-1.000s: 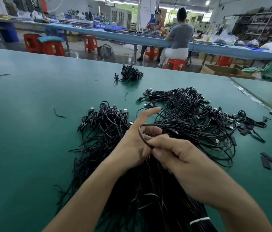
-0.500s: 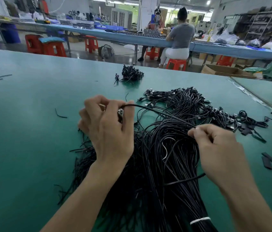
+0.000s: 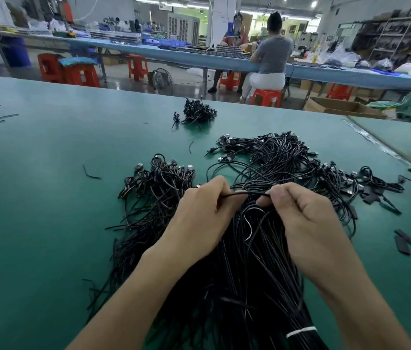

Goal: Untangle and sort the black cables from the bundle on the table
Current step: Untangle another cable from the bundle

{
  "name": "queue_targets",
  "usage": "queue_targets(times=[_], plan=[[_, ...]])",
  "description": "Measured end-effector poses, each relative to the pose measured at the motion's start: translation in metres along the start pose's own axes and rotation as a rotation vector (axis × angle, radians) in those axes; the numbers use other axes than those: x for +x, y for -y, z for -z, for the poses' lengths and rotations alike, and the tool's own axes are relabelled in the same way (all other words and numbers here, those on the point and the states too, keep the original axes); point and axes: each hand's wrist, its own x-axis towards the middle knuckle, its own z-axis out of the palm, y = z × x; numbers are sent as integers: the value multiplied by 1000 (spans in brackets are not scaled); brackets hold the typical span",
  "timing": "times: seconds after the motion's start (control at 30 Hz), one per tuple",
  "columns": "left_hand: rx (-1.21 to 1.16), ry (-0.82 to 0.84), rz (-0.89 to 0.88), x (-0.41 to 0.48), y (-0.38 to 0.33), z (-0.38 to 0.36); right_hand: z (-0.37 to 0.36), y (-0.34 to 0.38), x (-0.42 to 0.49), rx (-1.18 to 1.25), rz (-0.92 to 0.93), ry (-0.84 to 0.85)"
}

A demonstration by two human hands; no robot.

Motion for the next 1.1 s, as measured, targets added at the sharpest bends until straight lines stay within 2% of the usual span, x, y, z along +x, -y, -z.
queue_targets(times=[0.17,0.23,0.33,0.4,0.43,0.53,0.7,0.77,0.87,0.97,1.1], plan=[[-557,248,188,2,-12,9,7,-6,3,69,41,-68],[-642,389,254,1,-16,13,9,-2,5,173,112,-107],[-704,737,285,-3,-25,18,9,5,4,294,174,-104],[-851,902,248,-6,-29,21,10,8,4,326,143,-82],[-950,934,229,-6,-29,22,10,7,3,320,111,-57],[-1189,822,230,-4,-31,22,4,0,2,207,24,51],[-1472,382,364,2,-30,15,-17,-7,-3,-44,-22,257],[-1493,225,384,4,-27,13,-21,-5,-5,-116,12,329],[-1334,55,364,4,-21,7,-20,-4,-7,-206,39,396],[-989,-52,289,2,-18,1,-14,1,-8,-223,55,455],[-590,24,119,-2,-16,0,-5,7,-7,-154,118,450]])
